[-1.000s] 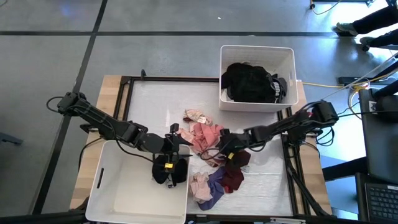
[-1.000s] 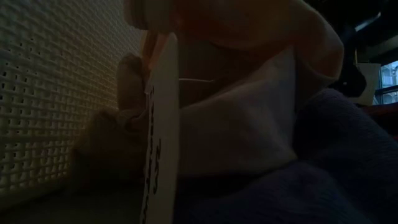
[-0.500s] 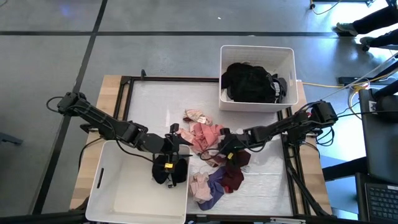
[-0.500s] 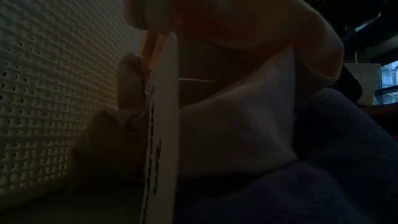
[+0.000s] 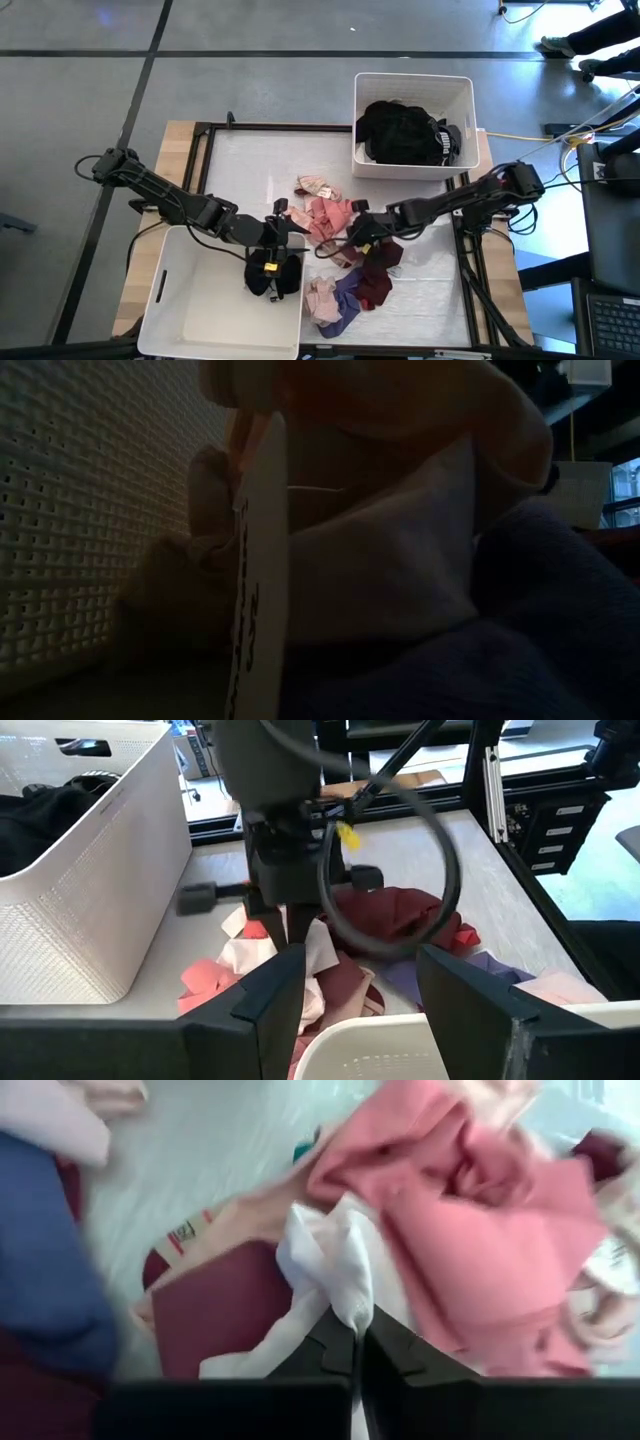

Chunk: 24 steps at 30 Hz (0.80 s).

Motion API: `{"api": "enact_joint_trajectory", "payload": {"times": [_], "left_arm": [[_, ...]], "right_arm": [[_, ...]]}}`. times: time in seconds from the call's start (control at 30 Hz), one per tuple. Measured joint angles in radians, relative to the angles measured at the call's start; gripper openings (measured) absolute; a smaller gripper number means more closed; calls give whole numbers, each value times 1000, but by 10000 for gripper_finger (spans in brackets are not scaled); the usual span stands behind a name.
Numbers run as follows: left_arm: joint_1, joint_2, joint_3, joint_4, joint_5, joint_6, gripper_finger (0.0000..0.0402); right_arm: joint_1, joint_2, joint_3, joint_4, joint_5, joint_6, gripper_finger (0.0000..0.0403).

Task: Sort clothes
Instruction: Put the white underwear into the bottom white laundry bin

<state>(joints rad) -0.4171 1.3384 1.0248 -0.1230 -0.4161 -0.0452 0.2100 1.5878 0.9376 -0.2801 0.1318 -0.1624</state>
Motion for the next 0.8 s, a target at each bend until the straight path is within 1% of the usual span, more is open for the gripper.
{"api": "enact_joint_trajectory", "payload": {"times": [0.1, 0.17, 0.33, 0.47, 0.67, 0.8], "left_arm": [[0, 0, 0, 5, 0, 0, 182], [2, 0, 0, 6, 0, 0, 182], [25, -1, 0, 10, 0, 0, 182], [58, -1, 0, 26, -4, -3, 182], [119, -1, 0, 111, -12, 23, 182], [157, -1, 0, 121, -12, 24, 182]], "right_arm": [[0, -36, 40, -53, 3, -5, 7], [0, -68, 60, -71, 24, -10, 9], [-1, -161, 92, -74, 64, -31, 3], [-1, -218, 124, -60, 107, -54, 6], [-1, -235, 197, -24, 129, -116, 3], [-1, -235, 211, 45, 129, -162, 5]]}}
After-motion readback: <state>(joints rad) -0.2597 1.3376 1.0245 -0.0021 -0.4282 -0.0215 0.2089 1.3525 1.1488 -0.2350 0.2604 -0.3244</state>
